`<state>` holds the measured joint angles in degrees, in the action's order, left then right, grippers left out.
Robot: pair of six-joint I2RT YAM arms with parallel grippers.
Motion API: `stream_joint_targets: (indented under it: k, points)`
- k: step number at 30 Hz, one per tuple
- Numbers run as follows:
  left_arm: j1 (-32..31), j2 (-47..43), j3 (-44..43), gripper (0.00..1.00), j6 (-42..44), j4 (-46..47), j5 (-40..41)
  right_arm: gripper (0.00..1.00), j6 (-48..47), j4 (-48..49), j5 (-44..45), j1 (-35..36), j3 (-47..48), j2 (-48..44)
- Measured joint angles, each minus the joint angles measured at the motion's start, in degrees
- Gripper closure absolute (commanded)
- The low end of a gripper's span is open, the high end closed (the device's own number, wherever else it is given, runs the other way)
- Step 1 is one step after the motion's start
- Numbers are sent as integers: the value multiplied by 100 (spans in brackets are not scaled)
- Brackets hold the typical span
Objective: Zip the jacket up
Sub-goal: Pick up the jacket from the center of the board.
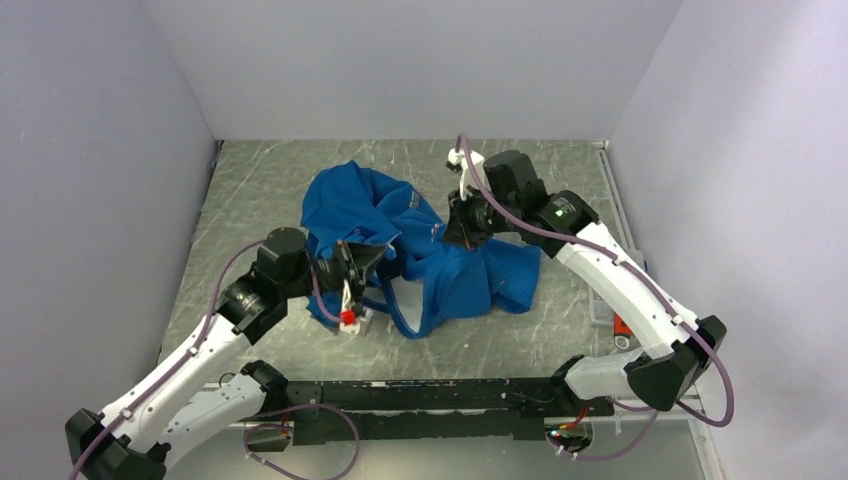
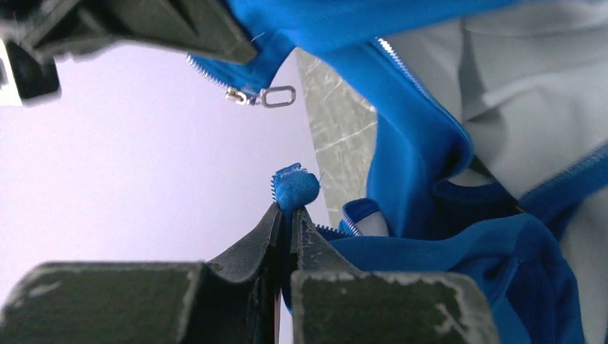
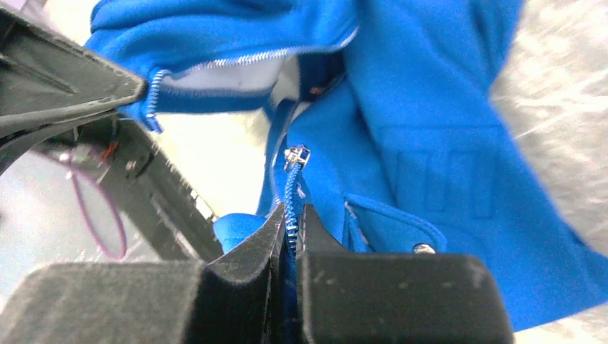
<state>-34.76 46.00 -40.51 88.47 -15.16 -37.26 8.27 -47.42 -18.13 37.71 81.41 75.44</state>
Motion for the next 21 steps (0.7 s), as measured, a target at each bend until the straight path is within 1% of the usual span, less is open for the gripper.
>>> stream_joint_targets:
  k: [1, 3, 4, 6, 8, 10, 12, 13, 14, 16, 18, 21]
  points:
    - [24, 31, -111, 99, -177, 114, 76, 100, -4, 31, 131, -2, 101, 0]
    - [105, 299, -597, 98, -741, 229, 330, 100, -9, 149, 494, -17, 382, 15]
    - [236, 564, -1003, 98, -1084, 271, 450, 100, -11, 203, 710, -42, 595, 61]
    - [719, 957, -1670, 99, -1622, 470, 564, 100, -9, 243, 1051, -136, 1272, 319]
    - [1298, 1134, -2017, 99, -1980, 776, 603, 100, -11, 186, 1250, -240, 2181, 745]
    - [1840, 1207, -2164, 99, -2273, 1032, 673, 100, -15, 201, 1200, -328, 3250, 1276]
    - [2155, 1274, -2212, 99, -2465, 1178, 662, 100, -81, 190, 664, -369, 3746, 1523]
    - [2253, 1285, -2212, 99, -2496, 1193, 612, 100, -109, 144, 483, -350, 3753, 1528]
    - [2343, 1285, -2194, 99, -2479, 1169, 483, 100, -208, 105, 74, -284, 3630, 1464]
    - [2437, 1154, -2068, 99, -2286, 1056, 133, 100, -428, 24, -643, -46, 2962, 1163]
    - [2457, 758, -1733, 99, -1685, 688, -501, 100, -651, -155, -1132, 361, 2181, 824]
    - [2455, 37, -1185, 100, -433, -85, -1434, 100, -863, -424, -1587, 907, 1469, 555]
